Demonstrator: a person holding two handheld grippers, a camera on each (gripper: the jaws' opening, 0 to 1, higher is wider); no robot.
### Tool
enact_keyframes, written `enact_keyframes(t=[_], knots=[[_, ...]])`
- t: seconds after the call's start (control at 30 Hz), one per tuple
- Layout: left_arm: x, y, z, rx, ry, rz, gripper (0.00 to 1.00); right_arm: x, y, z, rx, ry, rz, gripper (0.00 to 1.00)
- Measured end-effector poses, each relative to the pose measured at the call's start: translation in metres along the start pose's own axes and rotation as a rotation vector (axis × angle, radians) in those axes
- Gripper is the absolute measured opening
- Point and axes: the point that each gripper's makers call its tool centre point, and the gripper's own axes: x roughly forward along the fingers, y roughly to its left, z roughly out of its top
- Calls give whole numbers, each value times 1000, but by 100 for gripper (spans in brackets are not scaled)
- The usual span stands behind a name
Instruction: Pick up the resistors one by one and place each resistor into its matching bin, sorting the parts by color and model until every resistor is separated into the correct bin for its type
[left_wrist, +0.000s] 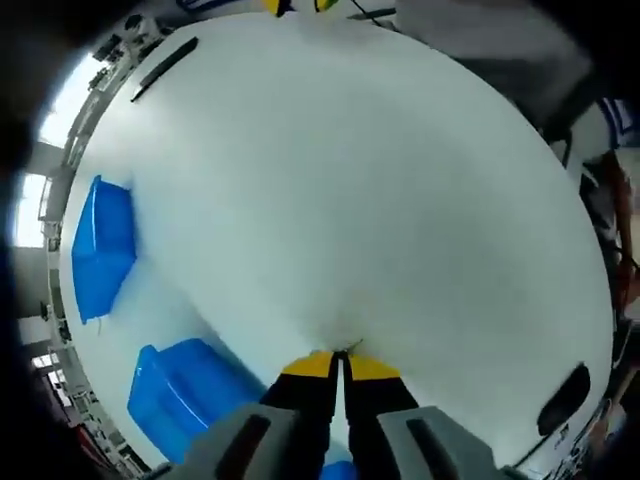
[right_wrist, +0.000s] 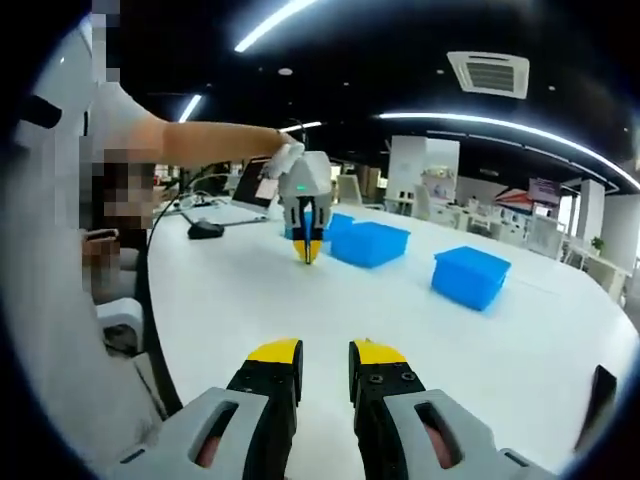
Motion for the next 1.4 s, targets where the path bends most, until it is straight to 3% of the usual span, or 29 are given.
enact_keyframes(t=[0.03,0.1,0.27,0.33,0.43,0.6,0.63,0.67,0.73,0.83,0.93,1.0,1.1,1.17,1.27,1.4], knots=[[0,0,0,-11,-10,3,6,-1,-1,1,1,-3,0,21],[-1,-7,6,-80,-83,-4,6,-4,-3,1,1,-7,-4,21],[-12,-7,19,-226,-222,68,6,-8,-6,-4,10,-7,-8,21],[-24,1,35,-334,-372,132,6,-10,-6,-5,15,-13,-4,21],[-44,20,68,-470,-643,240,6,-11,-8,-6,22,-23,-1,21],[-85,72,126,-662,-1092,440,5,-11,-11,-5,28,-44,4,21],[-93,82,137,-687,-1172,460,5,-11,-10,-6,28,-41,8,21],[-97,93,142,-710,-1205,499,5,-11,-10,-6,25,-38,11,21],[-98,108,144,-749,-1211,555,5,-13,-9,-5,18,-38,15,21],[-101,148,140,-866,-1212,682,5,-18,-11,-4,10,-45,18,21],[-103,184,120,-1053,-1254,744,5,-23,-18,-7,19,-46,0,21],[-98,209,98,-1191,-1255,796,5,-28,-20,-8,25,-49,-14,21],[-79,233,75,-1347,-1210,840,8,-35,-22,-13,33,-47,-27,21],[-67,242,62,-1430,-1170,872,17,-39,-24,-17,43,-45,-37,21],[-61,252,59,-1468,-1196,865,22,-44,-28,-21,57,-46,-49,21],[-67,249,70,-1458,-1205,866,22,-47,-36,-24,64,-41,-67,21]])
